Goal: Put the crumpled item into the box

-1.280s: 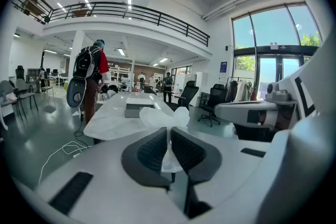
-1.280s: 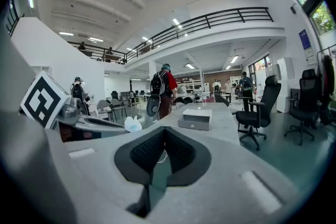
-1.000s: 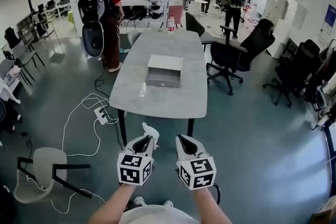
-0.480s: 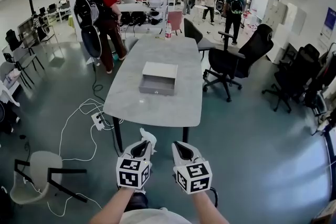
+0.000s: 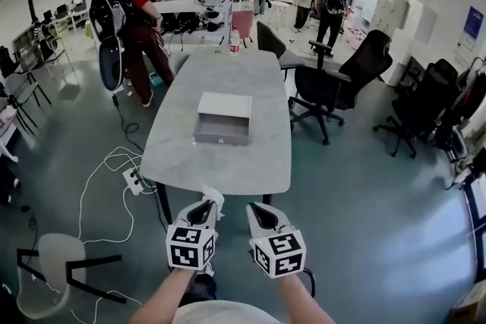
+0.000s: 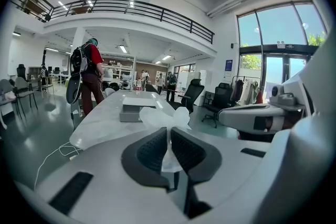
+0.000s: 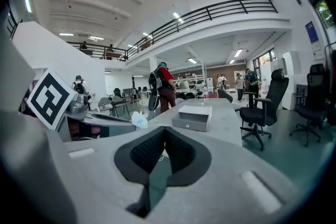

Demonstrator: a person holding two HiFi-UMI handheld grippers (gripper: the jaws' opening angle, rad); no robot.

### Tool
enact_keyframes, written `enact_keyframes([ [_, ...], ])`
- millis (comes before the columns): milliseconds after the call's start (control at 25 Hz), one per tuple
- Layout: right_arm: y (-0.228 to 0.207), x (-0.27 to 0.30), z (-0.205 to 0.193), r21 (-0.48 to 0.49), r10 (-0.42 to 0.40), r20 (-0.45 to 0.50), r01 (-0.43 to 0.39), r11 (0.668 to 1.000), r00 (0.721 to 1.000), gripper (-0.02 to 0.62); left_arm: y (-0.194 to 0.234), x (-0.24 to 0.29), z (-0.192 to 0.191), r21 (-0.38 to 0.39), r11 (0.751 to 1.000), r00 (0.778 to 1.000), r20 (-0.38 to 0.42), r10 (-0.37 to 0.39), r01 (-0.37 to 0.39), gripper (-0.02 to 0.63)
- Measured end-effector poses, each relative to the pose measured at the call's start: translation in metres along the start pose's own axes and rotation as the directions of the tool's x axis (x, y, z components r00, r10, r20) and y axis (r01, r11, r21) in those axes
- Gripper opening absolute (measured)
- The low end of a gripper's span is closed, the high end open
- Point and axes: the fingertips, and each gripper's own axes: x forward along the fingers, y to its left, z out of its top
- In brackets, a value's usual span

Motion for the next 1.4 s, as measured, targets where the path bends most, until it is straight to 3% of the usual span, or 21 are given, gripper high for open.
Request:
enact_keyframes([
  [720, -0.009, 0.151, 0.043, 0.022, -0.076, -0.055, 0.077, 0.997, 0.996, 0.005, 0.105, 0.095, 0.039, 0.012, 0.992, 0.99, -0.076, -0.121, 0.122, 0.029],
  [1400, -0.024, 0.204, 0.054, 0.041, -0.127, -0.068, 0.13, 0.991, 0.99, 0.005, 0.141, 0.142, 0.062, 0.018, 0.984, 0.981, -0.086, -0.176, 0.178, 0.029],
])
